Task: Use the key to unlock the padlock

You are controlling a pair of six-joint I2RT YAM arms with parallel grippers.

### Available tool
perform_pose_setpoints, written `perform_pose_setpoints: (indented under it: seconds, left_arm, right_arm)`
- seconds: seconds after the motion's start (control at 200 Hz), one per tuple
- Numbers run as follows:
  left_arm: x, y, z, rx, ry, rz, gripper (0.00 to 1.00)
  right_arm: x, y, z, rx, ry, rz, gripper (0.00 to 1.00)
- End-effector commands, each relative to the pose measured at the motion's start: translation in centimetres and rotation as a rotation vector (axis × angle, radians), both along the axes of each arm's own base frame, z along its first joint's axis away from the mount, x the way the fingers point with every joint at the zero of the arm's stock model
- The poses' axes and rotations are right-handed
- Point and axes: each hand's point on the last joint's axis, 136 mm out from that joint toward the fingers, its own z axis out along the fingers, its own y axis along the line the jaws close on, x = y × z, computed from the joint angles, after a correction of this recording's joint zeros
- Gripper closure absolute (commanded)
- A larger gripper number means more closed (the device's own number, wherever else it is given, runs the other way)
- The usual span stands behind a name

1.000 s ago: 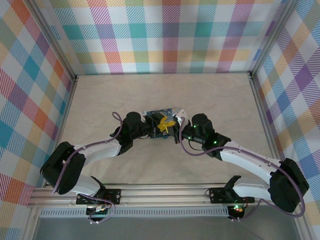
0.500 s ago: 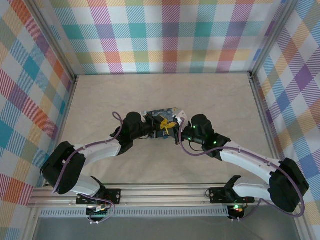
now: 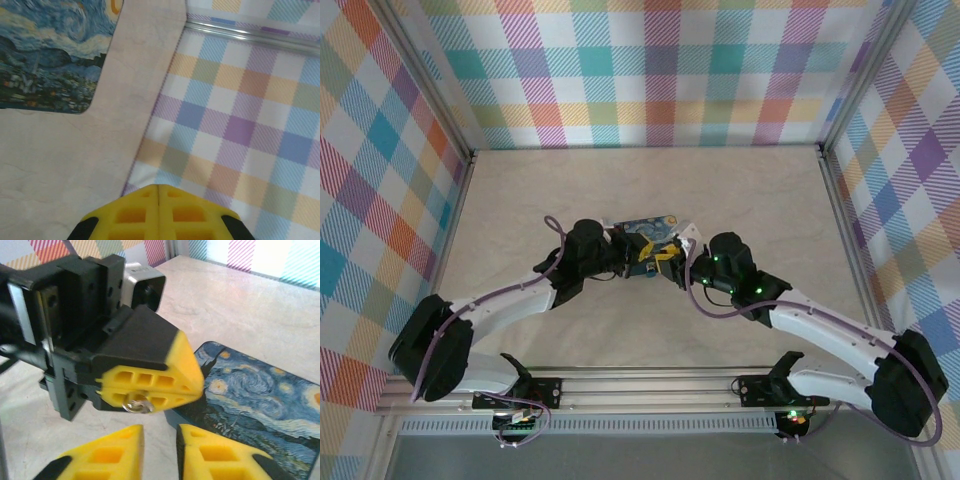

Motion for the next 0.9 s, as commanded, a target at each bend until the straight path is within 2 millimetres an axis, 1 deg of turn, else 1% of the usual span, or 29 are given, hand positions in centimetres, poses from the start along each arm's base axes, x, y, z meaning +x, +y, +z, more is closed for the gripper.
perform_pose_setpoints:
  seconds: [0.0, 0.135, 0.23, 0.24, 0.275, 0.365, 0.44, 0.525, 0.605, 0.665, 0.755, 0.895]
  left_arm:
    - [-0.5, 1.5, 1.1, 0.192, -0.110, -0.031, 1.00]
    - [-0.8, 3.7, 1.8, 0.388, -0.178, -0.041, 1.00]
    - [-0.9, 5.0, 2.5, 0.487, -0.225, -0.041, 1.00]
    - [-1.1, 5.3, 2.1, 0.508, -0.213, -0.045, 1.00]
    - [-1.2, 5.7, 2.1, 0.541, -0.218, -0.053, 1.00]
    - [-1.4, 6.4, 2.1, 0.603, -0.234, -0.069, 1.00]
    - [-1.6, 6.9, 1.9, 0.654, -0.238, -0.085, 1.00]
    - [-1.7, 7.4, 1.8, 0.693, -0.238, -0.095, 1.00]
    - [-1.7, 7.6, 1.6, 0.713, -0.234, -0.098, 1.00]
    - [-1.8, 7.7, 1.5, 0.727, -0.235, -0.103, 1.00]
    - [-1.8, 7.9, 1.2, 0.743, -0.225, -0.110, 1.00]
    - [-1.9, 7.6, 0.9, 0.746, -0.214, -0.119, 1.00]
  right_arm:
    - [-0.3, -1.0, -0.5, -0.043, -0.020, -0.015, 0.69]
    - [-0.6, -1.7, -0.3, -0.050, -0.050, -0.025, 0.57]
    - [-0.7, -2.0, 0.0, -0.056, -0.076, -0.026, 0.49]
    - [-0.7, -2.0, 0.0, -0.057, -0.079, -0.025, 0.49]
    - [-0.7, -2.0, 0.1, -0.060, -0.089, -0.023, 0.46]
    - [-0.8, -2.0, 0.2, -0.067, -0.115, -0.009, 0.37]
    - [-1.4, -1.5, 0.4, -0.077, -0.166, 0.051, 0.31]
    - [-1.7, -1.3, 0.5, -0.077, -0.207, 0.081, 0.23]
    - [-2.0, -1.2, 0.7, -0.080, -0.257, 0.107, 0.12]
    - [-2.2, -1.1, 0.7, -0.079, -0.300, 0.124, 0.00]
    - [-2.7, -0.8, 0.7, -0.071, -0.371, 0.170, 0.00]
    - [-2.6, -0.6, 0.1, -0.071, -0.431, 0.180, 0.00]
